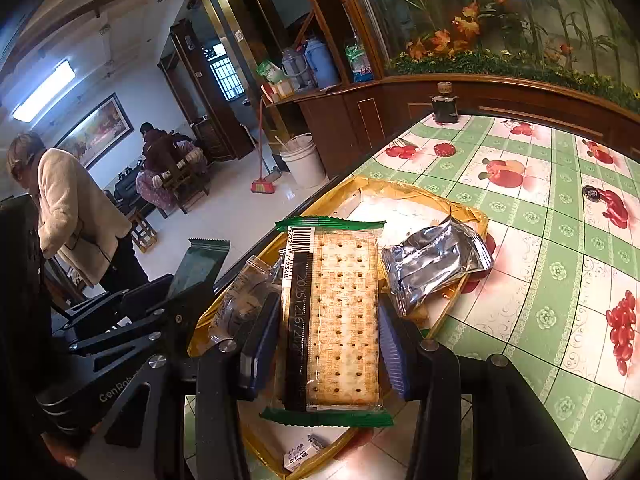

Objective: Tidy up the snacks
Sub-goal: 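Carry the cracker pack over the tray with the right tool while the left tool holds the green pack, then open the left tool to drop the green pack in the tray while the right tool releases the cracker pack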

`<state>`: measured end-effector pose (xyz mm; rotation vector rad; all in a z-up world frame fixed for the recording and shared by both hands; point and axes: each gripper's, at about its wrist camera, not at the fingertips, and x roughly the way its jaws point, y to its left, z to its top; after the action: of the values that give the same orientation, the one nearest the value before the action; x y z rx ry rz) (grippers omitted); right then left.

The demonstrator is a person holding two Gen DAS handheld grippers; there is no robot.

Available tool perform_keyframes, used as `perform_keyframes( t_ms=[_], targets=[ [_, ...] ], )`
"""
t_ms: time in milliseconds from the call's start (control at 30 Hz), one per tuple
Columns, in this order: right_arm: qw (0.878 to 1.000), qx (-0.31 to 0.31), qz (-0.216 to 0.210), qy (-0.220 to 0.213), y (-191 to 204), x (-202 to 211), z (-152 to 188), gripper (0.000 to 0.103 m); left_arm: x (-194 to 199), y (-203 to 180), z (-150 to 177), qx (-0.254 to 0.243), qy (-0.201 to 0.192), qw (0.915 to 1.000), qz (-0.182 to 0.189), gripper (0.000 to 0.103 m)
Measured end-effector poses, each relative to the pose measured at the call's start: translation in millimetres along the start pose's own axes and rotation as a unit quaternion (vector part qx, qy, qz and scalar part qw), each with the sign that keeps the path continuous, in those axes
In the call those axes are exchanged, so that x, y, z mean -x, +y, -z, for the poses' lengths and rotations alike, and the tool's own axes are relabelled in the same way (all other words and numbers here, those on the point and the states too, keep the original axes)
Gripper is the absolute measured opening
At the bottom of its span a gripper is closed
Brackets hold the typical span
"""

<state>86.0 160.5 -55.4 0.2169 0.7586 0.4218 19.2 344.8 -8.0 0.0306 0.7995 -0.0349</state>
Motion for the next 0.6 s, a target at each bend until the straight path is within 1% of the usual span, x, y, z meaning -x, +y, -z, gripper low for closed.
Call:
perform_keyframes(
  t_ms=[67, 133, 300, 367, 533, 600],
  targets=[
    [1.000, -0.001, 0.001, 0.002, -1, -3, -1, 0.047, -6, 1, 1, 0.003, 0.009, 0.9999, 0.005, 0.043],
    [1.000, -0.003, 0.002, 0.006, -2, -8, 0, 0.047, -12, 1, 3, 0.005, 0.015, 0.9999, 0.003, 0.043],
    [1.000, -0.015, 0.002, 0.017, -7, -23, -3, 0.047, -35, -1, 8, 0.002, 0.045, 0.9990, 0.003, 0.043],
    [1.000, -0.016, 0.006, 0.021, -8, -32, -6, 0.047, -35, -3, 8, -0.002, 0.036, 0.9994, 0.001, 0.043],
    [0.999, -0.018, 0.013, 0.030, -13, -49, -11, 0.047, -38, -10, 5, -0.014, 0.038, 0.9991, 0.010, 0.043],
    [0.999, -0.018, 0.013, 0.035, -14, -54, -11, 0.050, -37, -11, 4, -0.017, 0.035, 0.9992, 0.013, 0.044]
  ],
)
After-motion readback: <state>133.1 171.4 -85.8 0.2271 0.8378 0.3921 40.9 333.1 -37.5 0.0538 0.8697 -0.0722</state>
